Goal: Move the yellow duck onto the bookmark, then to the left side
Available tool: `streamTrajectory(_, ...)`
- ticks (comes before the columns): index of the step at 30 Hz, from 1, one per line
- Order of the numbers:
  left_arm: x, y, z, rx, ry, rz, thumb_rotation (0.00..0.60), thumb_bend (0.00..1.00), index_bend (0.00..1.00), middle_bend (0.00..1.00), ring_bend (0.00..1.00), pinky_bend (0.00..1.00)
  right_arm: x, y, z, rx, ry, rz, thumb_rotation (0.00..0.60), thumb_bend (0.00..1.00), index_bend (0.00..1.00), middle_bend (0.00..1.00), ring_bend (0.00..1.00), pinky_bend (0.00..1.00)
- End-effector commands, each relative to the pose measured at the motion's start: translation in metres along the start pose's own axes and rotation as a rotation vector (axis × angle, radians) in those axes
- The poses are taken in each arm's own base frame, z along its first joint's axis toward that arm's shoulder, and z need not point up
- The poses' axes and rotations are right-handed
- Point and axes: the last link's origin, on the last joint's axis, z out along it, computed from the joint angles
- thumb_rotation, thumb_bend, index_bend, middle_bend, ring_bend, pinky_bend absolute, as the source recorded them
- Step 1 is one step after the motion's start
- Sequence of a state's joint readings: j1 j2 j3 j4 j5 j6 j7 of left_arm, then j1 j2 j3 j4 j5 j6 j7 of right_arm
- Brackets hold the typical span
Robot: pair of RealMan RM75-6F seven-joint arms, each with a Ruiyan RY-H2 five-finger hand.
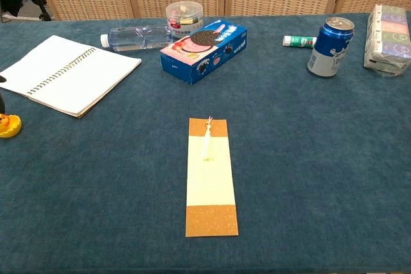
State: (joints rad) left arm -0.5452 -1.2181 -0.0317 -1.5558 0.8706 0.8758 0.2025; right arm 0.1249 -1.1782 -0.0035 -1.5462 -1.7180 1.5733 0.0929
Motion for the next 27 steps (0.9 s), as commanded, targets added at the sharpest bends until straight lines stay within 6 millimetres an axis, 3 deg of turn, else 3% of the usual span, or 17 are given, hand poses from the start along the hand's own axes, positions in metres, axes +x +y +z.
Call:
streamTrajectory(1,0.000,0.000,-0.001,-0.005,-0.010,-0.006,0.600,0.40,0.36,0.00,0.00,0.00,0.000,0.000,0.000,-0.001,0.001,0.000,0.600,0.10,0.13,0.00,0.00,0.00)
streamTrajectory(5,0.001,0.000,-0.001,-0.015,-0.009,-0.018,0.600,0.36,0.22,0.00,0.00,0.00,0.000,0.000,0.000,-0.003,0.000,0.001,0.600,0.10,0.13,0.00,0.00,0.00)
streamTrajectory(13,0.017,0.002,-0.013,-0.050,0.045,-0.082,0.600,0.33,0.05,0.00,0.00,0.00,0.000,0.000,0.000,-0.001,-0.004,0.001,0.600,0.10,0.13,0.00,0.00,0.00)
streamTrajectory(15,0.028,0.001,-0.024,-0.074,0.089,-0.124,0.600,0.24,0.01,0.00,0.00,0.00,0.000,0.000,-0.001,-0.001,-0.003,0.000,0.600,0.10,0.13,0.00,0.00,0.00)
streamTrajectory(17,0.042,-0.002,-0.043,-0.103,0.175,-0.170,0.600,0.07,0.00,0.00,0.00,0.00,0.001,-0.001,-0.001,0.001,0.001,-0.001,0.600,0.10,0.13,0.00,0.00,0.00)
streamTrajectory(19,0.048,-0.008,-0.060,-0.130,0.250,-0.190,0.600,0.00,0.00,0.00,0.00,0.00,0.001,-0.001,-0.001,0.004,0.006,-0.001,0.600,0.08,0.13,0.00,0.00,0.00)
streamTrajectory(22,0.049,-0.020,-0.087,-0.147,0.373,-0.212,0.600,0.00,0.00,0.00,0.00,0.00,0.002,-0.001,-0.001,0.003,0.016,-0.006,0.600,0.01,0.10,0.00,0.00,0.00)
streamTrajectory(27,0.033,-0.041,-0.121,-0.097,0.467,-0.175,0.600,0.00,0.00,0.00,0.00,0.00,0.003,0.000,-0.001,-0.002,0.047,-0.044,0.600,0.00,0.02,0.00,0.00,0.00)
